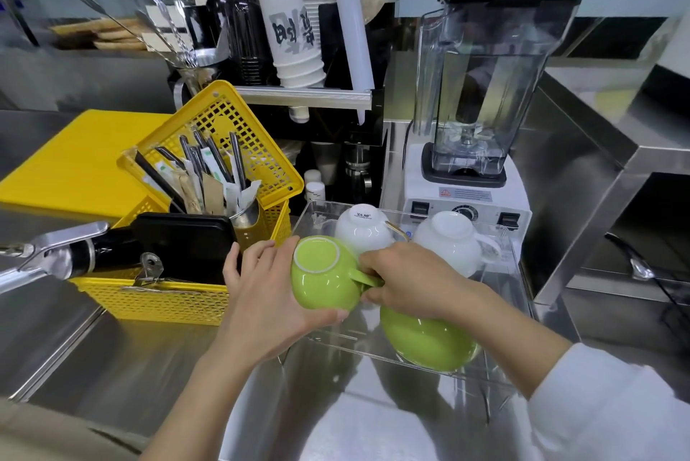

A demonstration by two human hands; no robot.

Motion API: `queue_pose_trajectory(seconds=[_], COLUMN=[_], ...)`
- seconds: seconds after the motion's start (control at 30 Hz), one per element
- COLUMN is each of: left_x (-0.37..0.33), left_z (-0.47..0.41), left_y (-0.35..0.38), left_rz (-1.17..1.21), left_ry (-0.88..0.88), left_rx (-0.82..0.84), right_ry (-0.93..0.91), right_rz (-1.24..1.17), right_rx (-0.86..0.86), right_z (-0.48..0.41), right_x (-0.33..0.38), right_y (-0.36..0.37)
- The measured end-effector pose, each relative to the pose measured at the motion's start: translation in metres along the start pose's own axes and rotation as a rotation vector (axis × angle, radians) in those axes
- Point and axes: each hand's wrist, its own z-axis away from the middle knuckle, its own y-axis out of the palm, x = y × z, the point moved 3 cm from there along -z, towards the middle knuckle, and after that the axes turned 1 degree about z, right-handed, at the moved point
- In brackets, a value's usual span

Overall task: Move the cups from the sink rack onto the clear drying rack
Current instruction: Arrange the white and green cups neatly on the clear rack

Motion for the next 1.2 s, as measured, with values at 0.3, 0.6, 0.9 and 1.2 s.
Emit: queue_pose_trajectory(seconds=[0.3, 0.6, 0.9, 1.2], left_x=[0.004, 0.004, 0.005, 0.004], left_z=[0.001, 0.005, 0.006, 0.007], left_y=[0.007, 0.012, 0.013, 0.014], left_rz=[0.04, 0.058, 0.069, -0.008], left_ry=[0.0, -0.018, 0.001, -0.002], left_rx=[-0.017, -0.044, -0.034, -0.03], right_ry=[-0.012, 0.021, 0.02, -0.003], right_rz=[0.033, 0.019, -0.066, -0.081], right_rx=[0.098, 0.175, 0.139, 0.095], right_z=[-0.007, -0.007, -0.003, -0.002], right_x=[-0.003, -0.004, -0.008, -0.009], right_y=[0.003, 0.003, 0.003, 0.004])
